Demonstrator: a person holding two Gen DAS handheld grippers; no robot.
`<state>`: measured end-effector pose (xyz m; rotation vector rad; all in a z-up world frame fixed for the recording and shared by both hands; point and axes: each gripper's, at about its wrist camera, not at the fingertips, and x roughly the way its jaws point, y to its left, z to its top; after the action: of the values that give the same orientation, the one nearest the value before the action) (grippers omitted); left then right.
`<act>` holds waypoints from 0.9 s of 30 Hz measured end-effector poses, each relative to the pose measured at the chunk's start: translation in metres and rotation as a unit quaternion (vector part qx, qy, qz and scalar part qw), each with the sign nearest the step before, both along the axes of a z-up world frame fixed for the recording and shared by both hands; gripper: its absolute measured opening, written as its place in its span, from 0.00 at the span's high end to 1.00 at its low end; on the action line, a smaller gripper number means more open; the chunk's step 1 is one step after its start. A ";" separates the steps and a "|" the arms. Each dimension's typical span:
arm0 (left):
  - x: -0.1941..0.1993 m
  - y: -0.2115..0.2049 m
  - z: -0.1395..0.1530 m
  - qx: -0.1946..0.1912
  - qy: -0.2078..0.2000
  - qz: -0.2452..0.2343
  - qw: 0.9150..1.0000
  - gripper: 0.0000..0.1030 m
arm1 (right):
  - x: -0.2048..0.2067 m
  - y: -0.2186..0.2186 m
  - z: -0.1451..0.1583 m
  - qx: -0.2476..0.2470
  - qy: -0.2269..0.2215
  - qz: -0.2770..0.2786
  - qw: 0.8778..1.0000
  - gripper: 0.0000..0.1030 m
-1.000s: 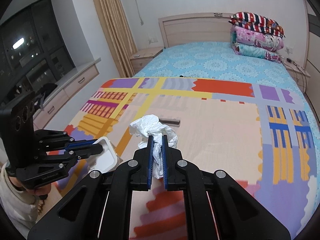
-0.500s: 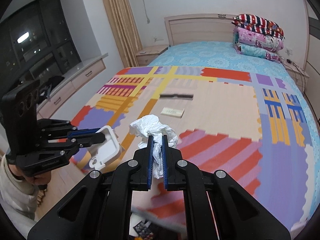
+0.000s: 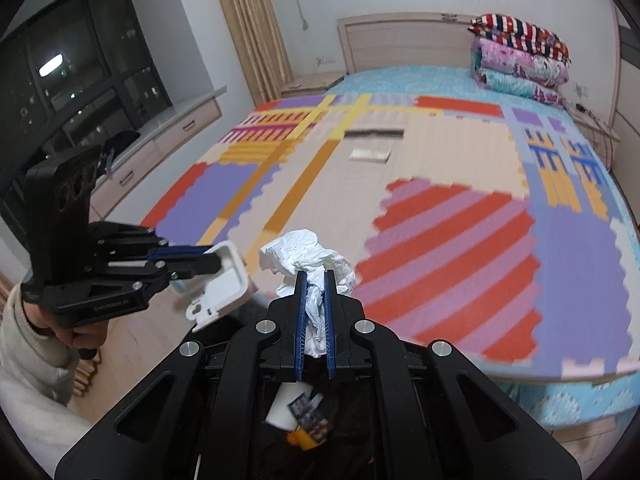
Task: Collect trash
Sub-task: 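Carry the white box and tissue in both tools over the trash bin, then open both tools to drop the box and tissue into the bin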
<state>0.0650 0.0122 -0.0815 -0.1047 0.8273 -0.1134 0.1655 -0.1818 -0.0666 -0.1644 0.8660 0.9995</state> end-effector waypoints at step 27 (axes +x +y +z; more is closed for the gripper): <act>-0.033 -0.039 -0.144 -0.021 0.161 -0.044 0.986 0.95 | -0.051 -0.003 -0.136 -0.123 0.094 0.022 0.988 0.92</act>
<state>0.0319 -0.0269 -0.2257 -0.1286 1.1534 -0.2013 0.1149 -0.1844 -0.2021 -0.3039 1.1623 0.9568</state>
